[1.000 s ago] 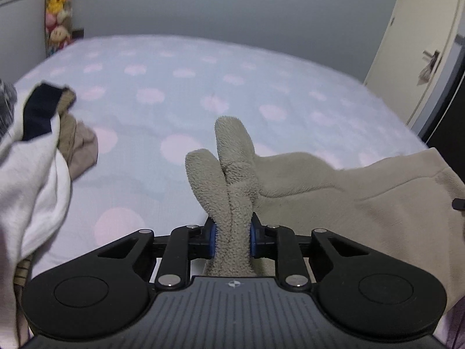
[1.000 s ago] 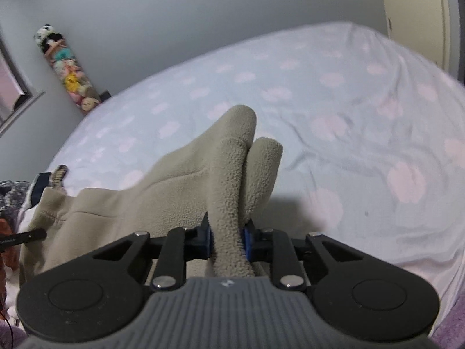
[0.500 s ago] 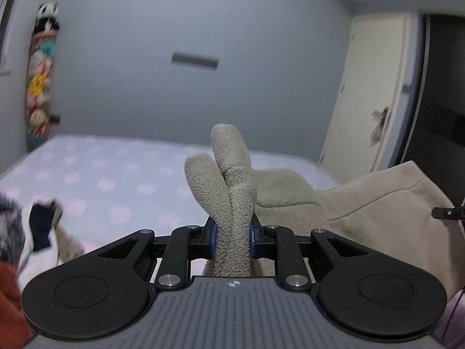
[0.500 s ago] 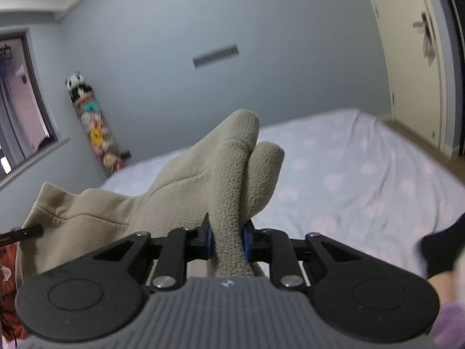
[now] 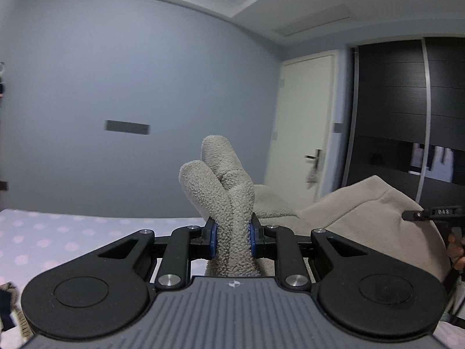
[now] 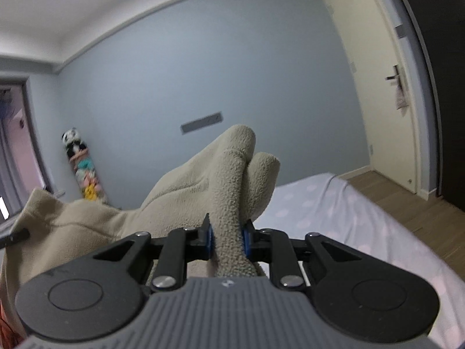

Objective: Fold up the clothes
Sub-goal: 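Lift the folded fleece with both grippers and carry it along the bed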

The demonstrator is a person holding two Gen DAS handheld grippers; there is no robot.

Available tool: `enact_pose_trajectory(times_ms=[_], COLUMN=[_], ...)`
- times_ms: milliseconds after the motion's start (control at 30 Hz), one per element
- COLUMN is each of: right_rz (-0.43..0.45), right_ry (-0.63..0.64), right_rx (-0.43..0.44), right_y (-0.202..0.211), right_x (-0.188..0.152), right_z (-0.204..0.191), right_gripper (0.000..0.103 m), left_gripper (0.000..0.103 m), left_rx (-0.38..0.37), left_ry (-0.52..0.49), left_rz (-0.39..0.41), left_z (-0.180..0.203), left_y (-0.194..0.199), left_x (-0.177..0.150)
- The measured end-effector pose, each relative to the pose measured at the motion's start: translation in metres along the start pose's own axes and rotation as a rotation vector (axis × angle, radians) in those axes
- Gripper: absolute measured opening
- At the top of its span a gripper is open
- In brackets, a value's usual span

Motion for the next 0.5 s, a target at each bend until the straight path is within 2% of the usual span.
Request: enact_pose_trajectory(times_ms=[200, 333, 500], right_rz=[0.075, 0.084, 0.043], right_ry=[0.0, -0.003, 0.002], right_rx=[-0.129, -0.259, -0.459], right_y=[0.032, 0.051, 0.06], right_x=[0.042, 0.058, 0.054], right_z=[0.064, 0.125, 0.211], right_gripper=[0.021, 0.021, 0.021], left_gripper=[0.018, 0.018, 0.017], left_rx=[-0.153, -0.279, -0.438], left_ry=[-0.016, 0.016, 0.058], left_rz=[-0.038, -0.139, -0.272], left_z=[0.056, 0.102, 0.161], left_y=[-0.078, -0.142, -0.222], left_x=[0.009, -0.025, -0.07])
Point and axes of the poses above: each gripper's, at about its wrist camera, not at the fingertips, and y roughly against the way its jaws point, z to its right, x to its top, the point moved 4 cm from there along -y, roughly the way its jaws point, and after that the axes turned 10 degrees about -x, right-handed, at the moved point
